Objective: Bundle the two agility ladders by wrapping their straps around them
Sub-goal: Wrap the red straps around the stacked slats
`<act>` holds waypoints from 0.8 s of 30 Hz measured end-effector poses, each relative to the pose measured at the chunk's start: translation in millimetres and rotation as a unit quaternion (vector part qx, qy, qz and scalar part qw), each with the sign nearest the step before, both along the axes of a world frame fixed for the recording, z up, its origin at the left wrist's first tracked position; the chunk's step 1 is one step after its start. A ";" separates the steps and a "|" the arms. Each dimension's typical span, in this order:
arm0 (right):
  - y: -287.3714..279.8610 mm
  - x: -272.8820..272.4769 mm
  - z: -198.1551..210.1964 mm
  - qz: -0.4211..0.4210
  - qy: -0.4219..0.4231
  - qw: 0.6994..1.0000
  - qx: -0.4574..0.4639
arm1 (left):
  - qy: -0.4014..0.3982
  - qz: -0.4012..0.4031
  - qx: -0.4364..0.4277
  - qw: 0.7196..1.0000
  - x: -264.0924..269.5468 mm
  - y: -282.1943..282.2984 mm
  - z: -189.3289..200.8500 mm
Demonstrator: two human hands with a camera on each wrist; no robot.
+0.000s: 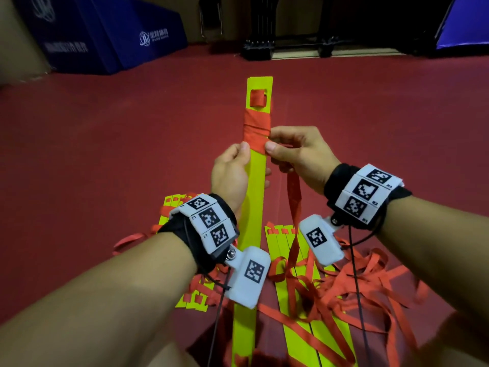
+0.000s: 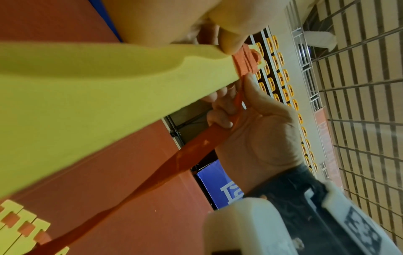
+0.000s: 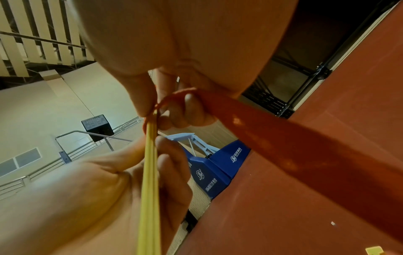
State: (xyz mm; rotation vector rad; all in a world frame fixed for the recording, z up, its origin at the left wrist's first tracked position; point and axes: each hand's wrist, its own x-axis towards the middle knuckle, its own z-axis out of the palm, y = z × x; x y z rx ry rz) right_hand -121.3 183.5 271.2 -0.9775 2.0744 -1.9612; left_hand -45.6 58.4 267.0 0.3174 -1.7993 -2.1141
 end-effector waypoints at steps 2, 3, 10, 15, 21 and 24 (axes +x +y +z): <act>0.0 -0.9 0.2 0.001 -0.031 0.999 -0.021 | 0.005 -0.003 0.008 1.000 -2.5 -4.4 -3.5; -0.5 -0.9 0.4 0.002 -0.037 0.999 -0.026 | 0.010 -0.007 0.028 1.000 -3.2 -5.8 -4.8; -2.2 2.8 4.8 0.021 -0.005 0.999 -0.024 | 0.015 -0.013 0.080 0.997 -3.8 -2.8 -1.8; -1.7 7.7 9.2 0.049 -0.005 0.999 -0.014 | 0.005 -0.037 0.092 0.995 0.8 4.3 -0.7; -3.8 4.3 10.1 0.017 -0.021 1.000 -0.005 | -0.052 -0.042 0.015 0.998 5.2 6.4 -3.6; -5.3 -0.8 8.9 -0.038 -0.011 0.999 -0.004 | -0.063 -0.061 0.006 0.996 5.3 5.8 -6.3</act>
